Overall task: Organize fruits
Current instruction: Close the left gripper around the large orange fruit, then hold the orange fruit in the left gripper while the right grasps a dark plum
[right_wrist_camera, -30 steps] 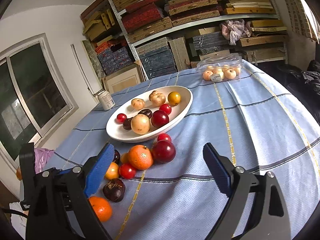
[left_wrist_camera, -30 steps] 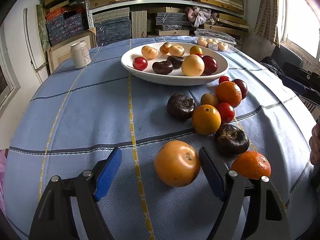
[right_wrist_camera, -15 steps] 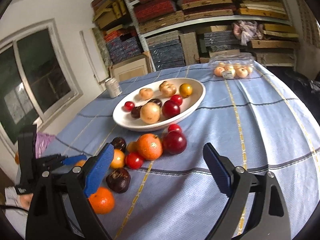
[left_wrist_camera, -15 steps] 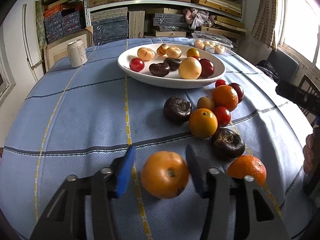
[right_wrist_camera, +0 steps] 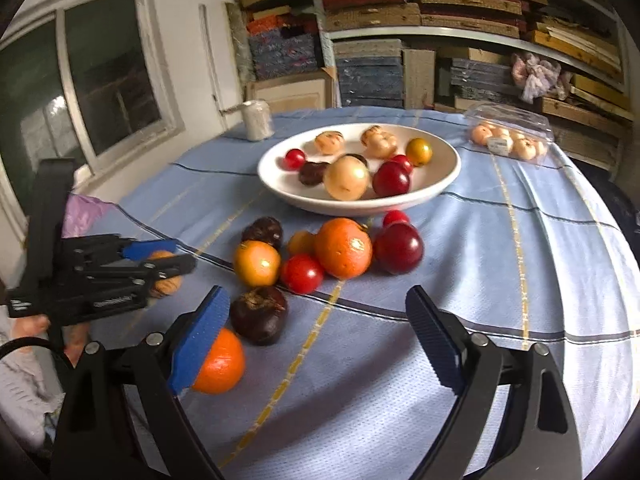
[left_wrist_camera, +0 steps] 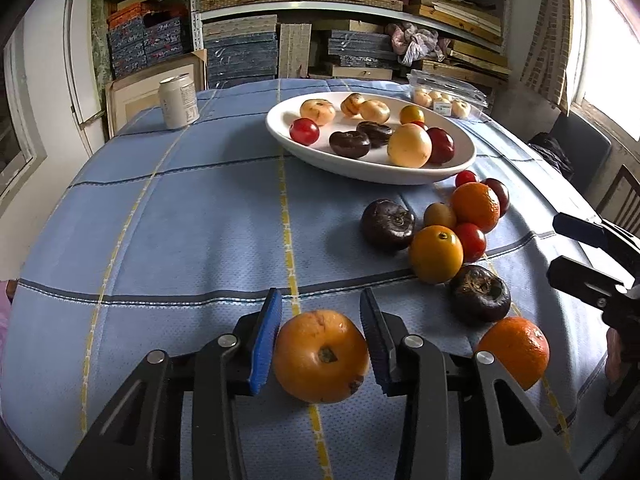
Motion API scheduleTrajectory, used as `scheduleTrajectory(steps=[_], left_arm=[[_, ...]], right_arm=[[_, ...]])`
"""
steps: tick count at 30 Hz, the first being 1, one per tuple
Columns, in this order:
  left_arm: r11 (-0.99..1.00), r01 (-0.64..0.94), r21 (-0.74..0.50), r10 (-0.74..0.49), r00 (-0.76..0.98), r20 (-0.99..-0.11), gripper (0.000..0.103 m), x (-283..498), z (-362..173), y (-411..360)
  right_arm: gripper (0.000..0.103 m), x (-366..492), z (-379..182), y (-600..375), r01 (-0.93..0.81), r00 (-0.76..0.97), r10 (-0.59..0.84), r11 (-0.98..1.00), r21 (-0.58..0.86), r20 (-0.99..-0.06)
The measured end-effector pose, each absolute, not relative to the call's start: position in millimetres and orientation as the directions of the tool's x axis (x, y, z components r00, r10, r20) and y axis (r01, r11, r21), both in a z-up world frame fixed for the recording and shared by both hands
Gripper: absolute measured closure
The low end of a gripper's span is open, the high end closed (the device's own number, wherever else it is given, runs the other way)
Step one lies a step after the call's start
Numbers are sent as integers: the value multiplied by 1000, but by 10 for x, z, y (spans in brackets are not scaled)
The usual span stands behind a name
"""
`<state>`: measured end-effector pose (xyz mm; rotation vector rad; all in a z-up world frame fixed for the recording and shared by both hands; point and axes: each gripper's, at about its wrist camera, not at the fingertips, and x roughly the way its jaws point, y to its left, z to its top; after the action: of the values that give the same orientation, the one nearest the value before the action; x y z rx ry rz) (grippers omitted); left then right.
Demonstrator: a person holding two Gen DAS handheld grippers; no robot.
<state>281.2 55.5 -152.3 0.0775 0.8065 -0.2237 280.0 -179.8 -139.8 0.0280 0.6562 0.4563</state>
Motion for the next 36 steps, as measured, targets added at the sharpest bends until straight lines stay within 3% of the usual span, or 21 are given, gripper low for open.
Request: scheduleTrajectory(steps=[5,13,18,20,29,36], left_arm=[[973,233,2,-159,671,-724,62,2803,-1531,529],[972,234,-11,-167,662,-730,60,2816,-1544,538],[972,235,-16,-171,659,-732,60,2818,-1549,530],[972,236,-14,-171,659,-733,60,2817,-1551,524],[971,237,-18,-174,656,-735,60,2817,-1548,541],[970,244,-4,-164,641,-750,58,2816,-1585,510]], right_arm=[[18,2915,-1505,-1822,-355,664,383,917,180,-642],[21,2727,-1484,-1521,-538,582,516,824,178,-628],[21,2848,-1494,-1628,-430,642,421,890,154,-641],[26,2901,-1535,-1648,-407,630,404,899,161,-664],[35,2920,-1572,-1314,-473,605,388,878,78,-695],[37,3142,-1609,-1352,-470,539,427,868,161,-726]])
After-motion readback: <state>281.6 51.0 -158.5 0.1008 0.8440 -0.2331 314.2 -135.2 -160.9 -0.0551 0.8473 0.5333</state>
